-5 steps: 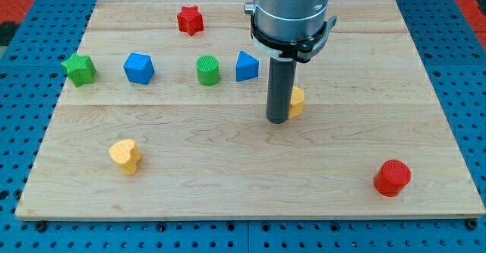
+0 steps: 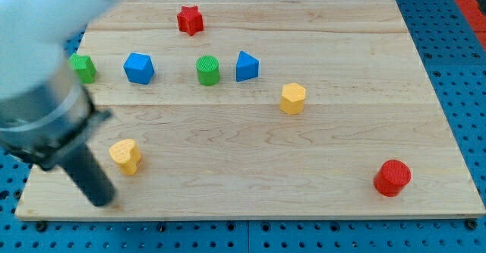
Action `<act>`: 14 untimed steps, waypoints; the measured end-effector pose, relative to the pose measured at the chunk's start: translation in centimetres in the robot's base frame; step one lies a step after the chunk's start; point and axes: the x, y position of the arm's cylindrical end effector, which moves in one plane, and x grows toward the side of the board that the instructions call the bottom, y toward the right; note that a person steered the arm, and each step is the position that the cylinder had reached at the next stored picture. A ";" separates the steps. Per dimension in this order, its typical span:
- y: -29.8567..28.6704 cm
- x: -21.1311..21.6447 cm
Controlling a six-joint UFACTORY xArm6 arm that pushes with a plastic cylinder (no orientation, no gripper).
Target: Push the yellow heart closer to the yellow hexagon
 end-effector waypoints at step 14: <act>25.3 -6.6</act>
